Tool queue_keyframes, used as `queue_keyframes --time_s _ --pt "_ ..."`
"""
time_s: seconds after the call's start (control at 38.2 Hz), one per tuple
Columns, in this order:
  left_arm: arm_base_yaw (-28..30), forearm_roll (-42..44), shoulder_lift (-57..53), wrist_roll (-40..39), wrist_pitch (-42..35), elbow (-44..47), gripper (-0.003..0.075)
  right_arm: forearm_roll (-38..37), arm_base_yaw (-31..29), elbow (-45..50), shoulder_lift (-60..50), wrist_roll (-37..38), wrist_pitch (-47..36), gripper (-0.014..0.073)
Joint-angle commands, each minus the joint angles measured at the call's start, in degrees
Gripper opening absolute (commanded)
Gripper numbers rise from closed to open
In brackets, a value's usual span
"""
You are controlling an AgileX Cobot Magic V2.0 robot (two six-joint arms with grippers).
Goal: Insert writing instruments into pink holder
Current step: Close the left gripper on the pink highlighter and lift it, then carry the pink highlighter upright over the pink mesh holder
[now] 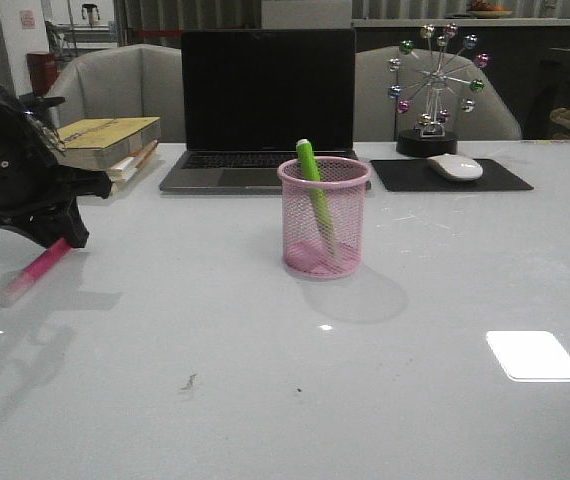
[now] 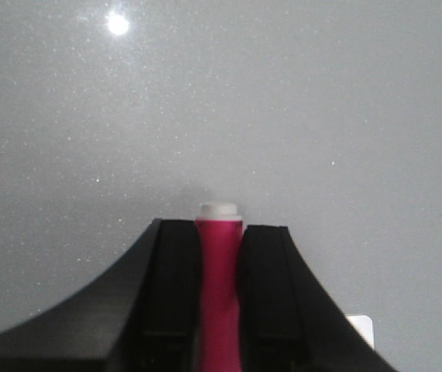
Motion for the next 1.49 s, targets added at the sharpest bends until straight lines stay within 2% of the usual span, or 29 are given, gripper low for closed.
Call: queue_keyframes --time_s 0.0,0.21,0.39,0.58,0.71,0.94,1.47 --pt "-1.3 -1.1 -3.2 -0.4 0.5 -3.0 0.0098 -1.1 -0.3 -1.5 0.3 -0.2 -4.5 0.0372" --pt "-5.1 -1.1 -7.6 2.8 -9.8 -7.0 0.0098 -1.1 -0.3 -1.5 0.3 -0.2 -4.5 0.0372" --pt "-10.0 -1.1 -11.9 3.5 -26.0 -7.2 0.01 -1.1 -0.3 -1.5 0.3 -0.2 -4.5 0.0372" --pt "-16.3 -1.1 -14.9 3.5 -37.4 -7.2 0.0102 -1.1 -0.3 -1.5 0.3 -0.2 -4.5 0.0372" --pt "-21.8 -1.1 -15.1 3.5 -51.0 -7.2 0.0101 -1.1 -0.3 -1.5 0.3 -0.2 -4.5 0.0372" --pt "-29.5 -1.1 -13.6 0.8 -66.3 -7.2 0.0101 -1.1 -0.3 -1.5 0.3 -0.2 -4.5 0.0372" --pt "-37.0 -2.5 -4.0 -0.7 -77.3 -5.6 0.0101 -3.9 -0.3 -1.5 0.3 -0.2 -4.4 0.0372"
